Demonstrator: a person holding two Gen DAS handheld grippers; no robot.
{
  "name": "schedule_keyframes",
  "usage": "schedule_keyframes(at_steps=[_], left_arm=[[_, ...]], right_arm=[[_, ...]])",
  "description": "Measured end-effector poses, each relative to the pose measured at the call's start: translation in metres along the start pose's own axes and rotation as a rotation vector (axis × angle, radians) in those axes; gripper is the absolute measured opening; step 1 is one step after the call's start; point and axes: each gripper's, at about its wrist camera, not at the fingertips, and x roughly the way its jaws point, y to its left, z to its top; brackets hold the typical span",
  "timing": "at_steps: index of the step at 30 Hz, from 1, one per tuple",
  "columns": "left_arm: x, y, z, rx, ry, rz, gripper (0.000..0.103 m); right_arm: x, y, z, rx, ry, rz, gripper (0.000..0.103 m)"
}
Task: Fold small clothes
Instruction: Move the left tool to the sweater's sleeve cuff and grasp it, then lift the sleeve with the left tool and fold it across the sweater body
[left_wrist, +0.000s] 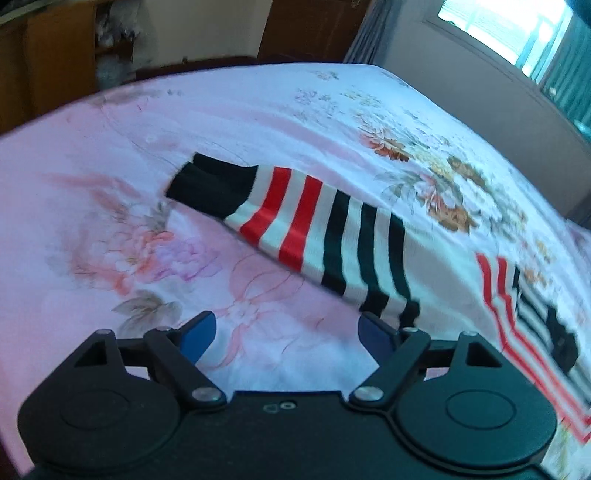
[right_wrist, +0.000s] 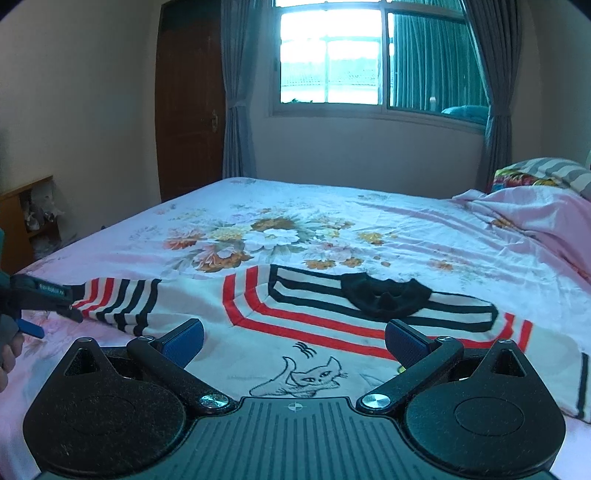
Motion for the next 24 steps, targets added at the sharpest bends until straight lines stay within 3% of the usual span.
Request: schedule_keyframes(at_steps=[3, 5, 7, 14, 16, 19, 22, 24], left_arm=[[0.022, 0.007, 0.013, -0.087, 0.027, -0.041, 0.081], [0.041, 0.012, 0.019, -0.134, 0.048, -0.053, 0.073], [0.059, 0.019, 0.023, -0.191, 0.066, -0.079, 0.056], [0.083, 0.024, 0.035, -0.255, 0.011, -0.103, 0.049], [0.084, 0.021, 0.038, -0.239, -0.023, -0.087, 0.01], [0.075, 0.014, 0.045, -0.226, -0.088, -0.08, 0.006], [0.048, -0.016, 0.055, -0.102, -0.189, -0.092, 0.004], [0.021, -0.051, 0.057, 0.037, -0.269, -0.141, 0.004]], right_arm=[[0.014, 0.001, -0.001, 0.006, 0.012, 0.006, 0.103], [0.023, 0.001, -0.003, 0.008, 0.023, 0.007, 0.103], [0.03, -0.001, -0.004, 0.016, 0.03, 0.007, 0.103], [0.047, -0.01, -0.01, 0.024, 0.06, -0.003, 0.103], [0.05, -0.013, -0.011, 0.031, 0.068, -0.007, 0.103], [0.047, -0.017, -0.01, 0.029, 0.063, -0.017, 0.103], [0.044, -0.023, -0.008, 0.03, 0.057, -0.029, 0.103], [0.04, -0.03, -0.007, 0.038, 0.048, -0.036, 0.103]])
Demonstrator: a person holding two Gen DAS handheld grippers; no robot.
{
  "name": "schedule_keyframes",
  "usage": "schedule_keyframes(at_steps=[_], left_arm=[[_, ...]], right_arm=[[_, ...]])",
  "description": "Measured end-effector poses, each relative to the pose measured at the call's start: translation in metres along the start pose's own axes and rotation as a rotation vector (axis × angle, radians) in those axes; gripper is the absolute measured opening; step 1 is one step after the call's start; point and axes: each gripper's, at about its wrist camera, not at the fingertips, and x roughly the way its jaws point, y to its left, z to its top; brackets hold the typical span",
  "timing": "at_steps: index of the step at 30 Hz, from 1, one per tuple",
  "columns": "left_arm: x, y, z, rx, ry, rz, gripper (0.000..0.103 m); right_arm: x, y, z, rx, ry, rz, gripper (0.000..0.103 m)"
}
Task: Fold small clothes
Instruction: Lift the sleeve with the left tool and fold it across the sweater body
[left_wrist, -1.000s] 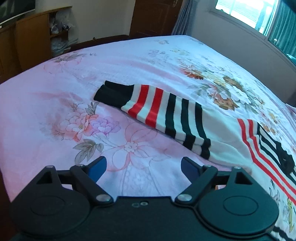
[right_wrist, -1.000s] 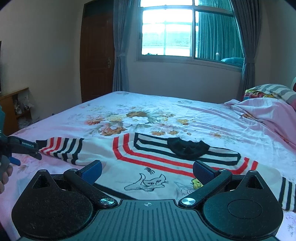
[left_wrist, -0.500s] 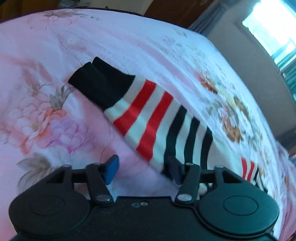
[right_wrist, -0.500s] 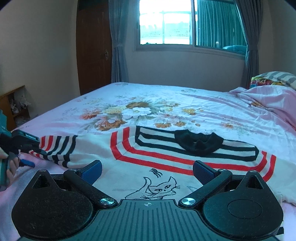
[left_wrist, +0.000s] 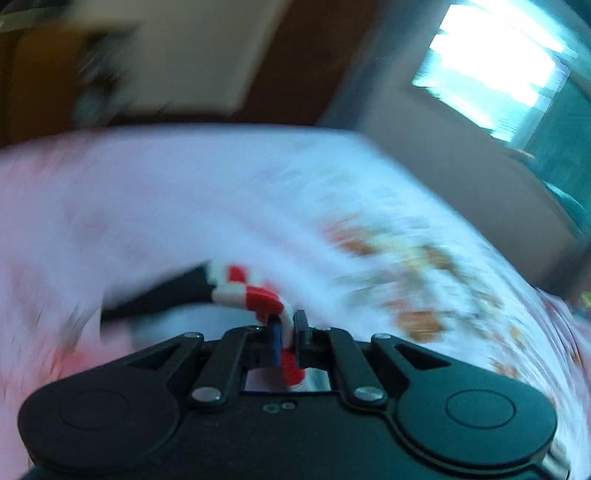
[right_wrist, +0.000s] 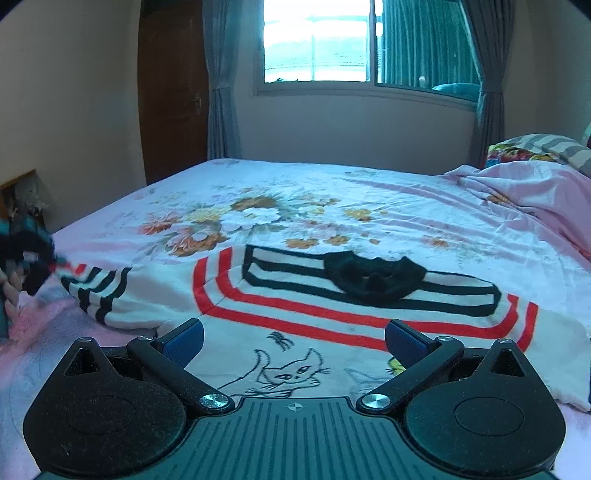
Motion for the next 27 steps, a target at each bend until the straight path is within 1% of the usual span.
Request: schedule_keyframes(at_steps=[2, 3, 4, 5, 7, 8, 10, 11, 12, 13, 14, 15, 16, 17, 18, 19, 20, 21, 22, 23, 24, 26, 27], left_arm=[[-0.021, -0.049, 0.002, 0.145, -0.06, -0.088, 0.004], [-0.029, -0.073, 0.0, 0.199, -0.076, -0.136, 0.004], [-0.036, -0.101, -0.005, 0.253, -0.087, -0.189, 0.004], [-0.04, -0.125, -0.012, 0.292, -0.08, -0.237, 0.004], [-0.043, -0.173, -0.032, 0.371, -0.041, -0.335, 0.004], [-0.044, -0.201, -0.048, 0.417, -0.013, -0.383, 0.004], [-0.043, -0.241, -0.08, 0.48, 0.056, -0.455, 0.005], [-0.039, -0.26, -0.098, 0.52, 0.105, -0.48, 0.005], [-0.034, -0.277, -0.117, 0.561, 0.168, -0.499, 0.011], [-0.029, -0.289, -0.134, 0.592, 0.225, -0.503, 0.021], [-0.026, -0.297, -0.146, 0.617, 0.262, -0.497, 0.024], [-0.026, -0.299, -0.152, 0.636, 0.285, -0.492, 0.024], [-0.026, -0.299, -0.155, 0.642, 0.299, -0.488, 0.023], [-0.032, -0.296, -0.15, 0.628, 0.299, -0.499, 0.023], [-0.038, -0.291, -0.142, 0.61, 0.285, -0.511, 0.028], [-0.046, -0.284, -0.132, 0.597, 0.264, -0.512, 0.039], [-0.052, -0.276, -0.123, 0.589, 0.226, -0.492, 0.047], [-0.058, -0.266, -0.114, 0.586, 0.188, -0.458, 0.065], [-0.062, -0.256, -0.107, 0.58, 0.149, -0.423, 0.071], [-0.065, -0.241, -0.1, 0.574, 0.116, -0.386, 0.071], [-0.061, -0.229, -0.097, 0.574, 0.108, -0.348, 0.069], [-0.051, -0.2, -0.092, 0.548, 0.129, -0.26, 0.064], [-0.043, -0.189, -0.092, 0.533, 0.144, -0.228, 0.06]], right_arm=[[-0.004, -0.007, 0.001, 0.005, -0.007, -0.013, 0.103], [-0.007, -0.012, 0.001, 0.009, -0.013, -0.02, 0.103], [-0.01, -0.018, 0.001, 0.014, -0.016, -0.027, 0.103], [-0.012, -0.021, 0.001, 0.016, -0.016, -0.035, 0.103], [-0.019, -0.034, -0.001, 0.022, -0.018, -0.06, 0.103], [-0.022, -0.041, -0.002, 0.027, -0.017, -0.072, 0.103], [-0.027, -0.055, -0.005, 0.039, -0.008, -0.095, 0.103], [-0.03, -0.064, -0.008, 0.046, 0.0, -0.11, 0.103], [-0.031, -0.071, -0.01, 0.05, 0.009, -0.121, 0.103], [-0.032, -0.08, -0.013, 0.056, 0.025, -0.131, 0.103], [-0.032, -0.086, -0.015, 0.061, 0.04, -0.137, 0.103], [-0.031, -0.092, -0.018, 0.063, 0.055, -0.141, 0.103], [-0.032, -0.097, -0.02, 0.066, 0.066, -0.146, 0.103], [-0.032, -0.101, -0.023, 0.067, 0.071, -0.149, 0.103], [-0.032, -0.104, -0.024, 0.068, 0.073, -0.15, 0.103], [-0.032, -0.106, -0.025, 0.072, 0.075, -0.152, 0.103], [-0.03, -0.108, -0.026, 0.078, 0.079, -0.143, 0.103], [-0.028, -0.109, -0.025, 0.085, 0.084, -0.13, 0.103], [-0.023, -0.108, -0.024, 0.092, 0.09, -0.114, 0.103], [-0.015, -0.107, -0.022, 0.101, 0.1, -0.099, 0.103], [-0.009, -0.105, -0.021, 0.107, 0.111, -0.089, 0.103], [0.004, -0.099, -0.018, 0.125, 0.124, -0.047, 0.103], [0.011, -0.095, -0.017, 0.133, 0.131, -0.033, 0.103]])
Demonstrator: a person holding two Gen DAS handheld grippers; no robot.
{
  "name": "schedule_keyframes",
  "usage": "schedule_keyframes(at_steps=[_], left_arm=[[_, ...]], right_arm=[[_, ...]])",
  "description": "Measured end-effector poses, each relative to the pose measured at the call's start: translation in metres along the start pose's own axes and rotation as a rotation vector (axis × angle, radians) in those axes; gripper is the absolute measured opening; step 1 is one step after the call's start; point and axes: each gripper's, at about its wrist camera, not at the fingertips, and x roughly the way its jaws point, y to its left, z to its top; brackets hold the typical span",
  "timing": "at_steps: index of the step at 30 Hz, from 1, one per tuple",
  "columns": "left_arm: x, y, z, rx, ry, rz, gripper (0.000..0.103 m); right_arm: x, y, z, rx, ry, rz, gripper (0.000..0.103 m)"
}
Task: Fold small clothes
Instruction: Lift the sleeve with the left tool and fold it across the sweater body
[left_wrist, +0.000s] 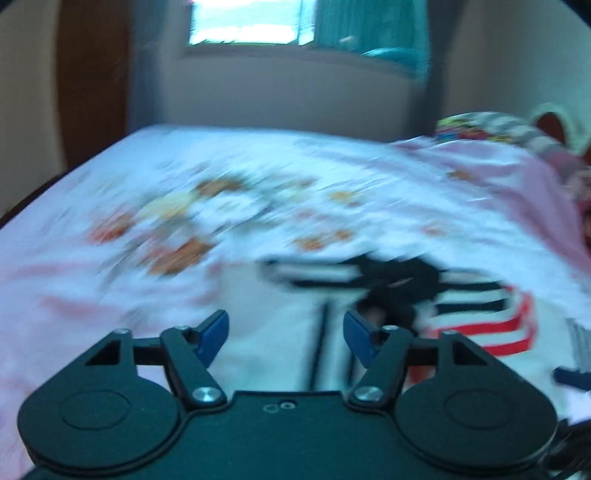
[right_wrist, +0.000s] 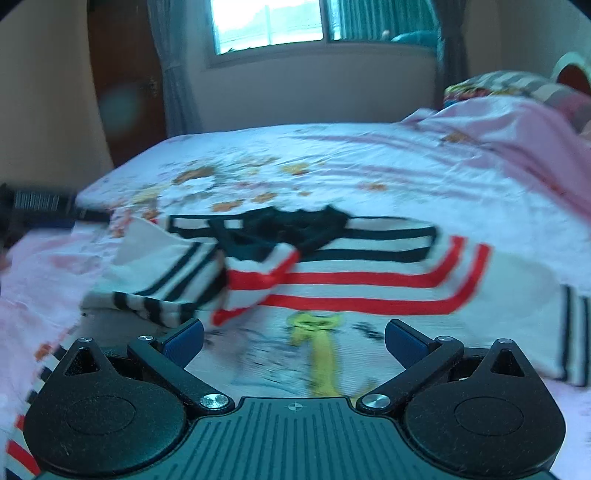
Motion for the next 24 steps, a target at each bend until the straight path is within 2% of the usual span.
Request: schedule_keyframes(at_steps=[3, 6, 7, 9, 14, 15, 16, 17, 18, 19, 21, 24], left_arm=[[0.016, 0.024, -0.019, -0.037, 0.055, 0.047, 0.056], [0.028, 0.03, -0.032, -0.038, 0.123, 0.026, 0.054], [0.037, 0.031, -0.037, -0.035, 0.16, 0.034, 0.05], [0.047, 0.032, -0.049, -0.061, 0.203, 0.035, 0.049], [0.043, 0.043, -0.063, -0.108, 0.181, 0.022, 0.05], [0.043, 0.043, -0.062, -0.116, 0.183, 0.021, 0.05], [0.044, 0.043, -0.062, -0.118, 0.183, 0.02, 0.05], [0.045, 0.043, -0.062, -0.113, 0.182, 0.021, 0.05], [0.044, 0.042, -0.062, -0.106, 0.179, 0.022, 0.05], [0.044, 0.042, -0.062, -0.1, 0.177, 0.022, 0.05], [0.045, 0.042, -0.062, -0.094, 0.173, 0.023, 0.051], [0.044, 0.042, -0.061, -0.11, 0.17, 0.018, 0.05]], right_arm=[[0.021, 0.015, 0.006, -0.015, 0.002, -0.008, 0.103], [0.043, 0.026, 0.014, -0.03, 0.018, 0.005, 0.103], [0.05, 0.031, 0.017, -0.037, 0.022, -0.002, 0.103], [0.066, 0.04, 0.023, -0.058, 0.037, -0.016, 0.103], [0.109, 0.052, 0.039, -0.119, 0.055, -0.066, 0.103], [0.117, 0.054, 0.041, -0.131, 0.066, -0.082, 0.096], [0.124, 0.055, 0.043, -0.135, 0.077, -0.091, 0.079], [0.133, 0.054, 0.045, -0.131, 0.098, -0.105, 0.069], [0.139, 0.052, 0.046, -0.117, 0.108, -0.115, 0.048], [0.143, 0.047, 0.048, -0.098, 0.118, -0.13, 0.035], [0.142, 0.034, 0.05, -0.04, 0.129, -0.122, 0.033], [0.116, 0.01, 0.053, 0.041, 0.073, -0.126, 0.007]])
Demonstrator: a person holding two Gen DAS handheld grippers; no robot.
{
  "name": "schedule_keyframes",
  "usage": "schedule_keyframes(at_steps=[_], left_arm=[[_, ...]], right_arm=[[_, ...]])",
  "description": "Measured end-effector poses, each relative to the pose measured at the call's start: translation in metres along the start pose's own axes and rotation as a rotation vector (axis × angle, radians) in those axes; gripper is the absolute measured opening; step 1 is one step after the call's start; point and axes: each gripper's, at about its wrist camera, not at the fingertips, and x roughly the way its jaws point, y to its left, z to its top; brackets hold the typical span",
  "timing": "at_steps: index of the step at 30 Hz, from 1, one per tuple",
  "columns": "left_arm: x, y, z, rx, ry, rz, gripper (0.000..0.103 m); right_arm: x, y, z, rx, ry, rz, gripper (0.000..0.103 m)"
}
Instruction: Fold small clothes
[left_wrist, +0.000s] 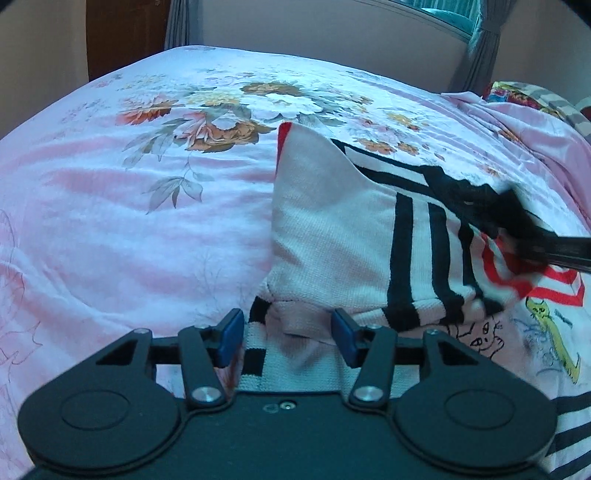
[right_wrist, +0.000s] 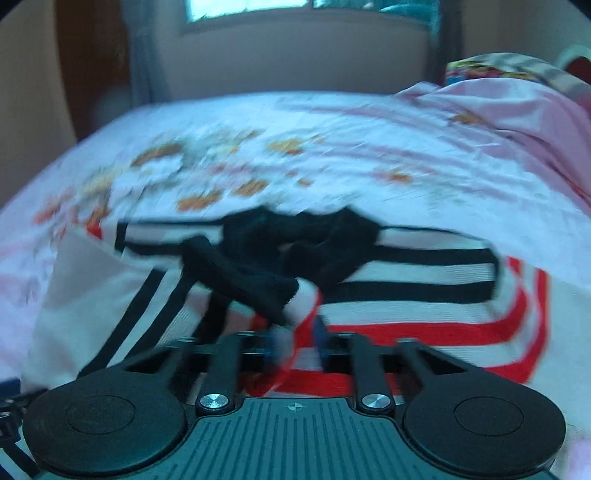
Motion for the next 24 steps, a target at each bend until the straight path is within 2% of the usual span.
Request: schedule_keyframes(at_steps=[3, 6, 8, 11, 15, 16, 18, 21, 22, 24], left_arm=[[0.0, -0.004, 0.0, 0.012, -0.006, -0.001, 0.05], [0.001, -0.006, 0.0, 0.014, -0.008, 0.004, 0.052], [-0.001, -0.007, 0.002, 0.008, -0.01, 0.004, 0.051], [-0.007, -0.007, 0.007, -0.009, -0.024, -0.007, 0.051], [-0.009, -0.017, 0.016, -0.001, -0.037, -0.012, 0.051], [-0.008, -0.02, 0.017, 0.002, -0.038, -0.01, 0.051], [-0.008, -0.028, 0.017, 0.019, -0.046, -0.018, 0.051], [-0.004, -0.04, 0.012, 0.046, -0.048, -0.027, 0.051], [-0.001, -0.044, 0.01, 0.061, -0.042, -0.025, 0.052], [0.006, -0.053, 0.004, 0.106, -0.044, 0.018, 0.052]], right_arm=[[-0.019, -0.033, -0.007, 0.121, -0.014, -0.002, 0.007], [-0.009, -0.051, -0.023, 0.16, 0.082, 0.012, 0.007], [-0.009, -0.058, -0.026, 0.199, 0.078, 0.039, 0.007], [-0.007, -0.064, -0.02, 0.229, 0.068, 0.063, 0.015], [-0.004, -0.064, -0.015, 0.199, 0.064, 0.043, 0.015], [-0.008, -0.063, -0.015, 0.175, 0.052, 0.042, 0.009], [-0.019, -0.064, -0.014, 0.128, 0.007, 0.035, 0.007], [-0.03, -0.066, -0.012, 0.061, -0.069, -0.048, 0.007], [-0.026, -0.067, -0.015, 0.045, -0.056, -0.074, 0.007], [-0.001, -0.069, -0.022, 0.025, 0.089, -0.071, 0.007]])
